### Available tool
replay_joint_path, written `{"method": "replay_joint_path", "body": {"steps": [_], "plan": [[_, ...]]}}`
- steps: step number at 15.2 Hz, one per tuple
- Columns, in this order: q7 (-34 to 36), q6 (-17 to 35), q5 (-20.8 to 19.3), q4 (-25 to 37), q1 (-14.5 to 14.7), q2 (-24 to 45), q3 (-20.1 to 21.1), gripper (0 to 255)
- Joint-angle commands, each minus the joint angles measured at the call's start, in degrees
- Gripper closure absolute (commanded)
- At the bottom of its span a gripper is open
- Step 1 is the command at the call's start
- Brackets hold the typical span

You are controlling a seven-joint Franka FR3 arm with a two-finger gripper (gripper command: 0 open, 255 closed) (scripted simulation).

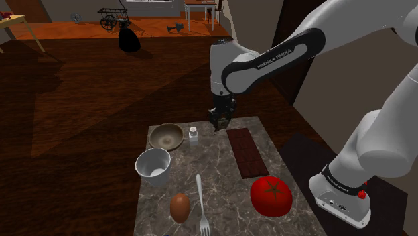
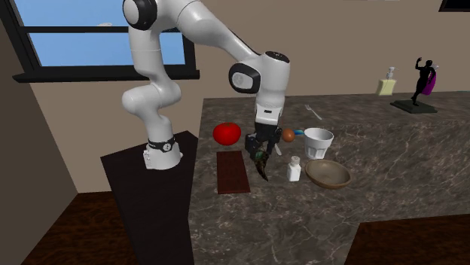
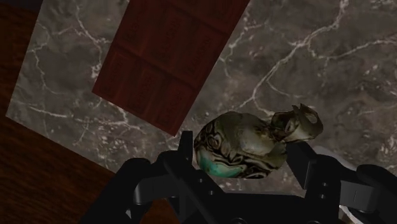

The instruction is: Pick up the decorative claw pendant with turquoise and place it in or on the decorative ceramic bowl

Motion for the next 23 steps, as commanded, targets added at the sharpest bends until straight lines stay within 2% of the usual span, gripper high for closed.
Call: {"method": "replay_joint_path", "body": {"steps": [1, 6, 10, 18, 23], "plan": [[-0.19, -1.49, 0.19, 0.69, -0.05, -0.8, -0.04, 255], [-0.44, -5.09, 0.59, 2.48, -0.1, -2.65, -0.08, 255], [3.75, -7.24, -1.16, 12.05, 1.64, 4.9, 1.44, 255], [10.85, -14.56, -5.39, 35.53, 6.73, 21.52, 2.78, 255], [13.84, -22.31, -7.93, 55.94, 11.4, 34.35, 2.52, 255]]}}
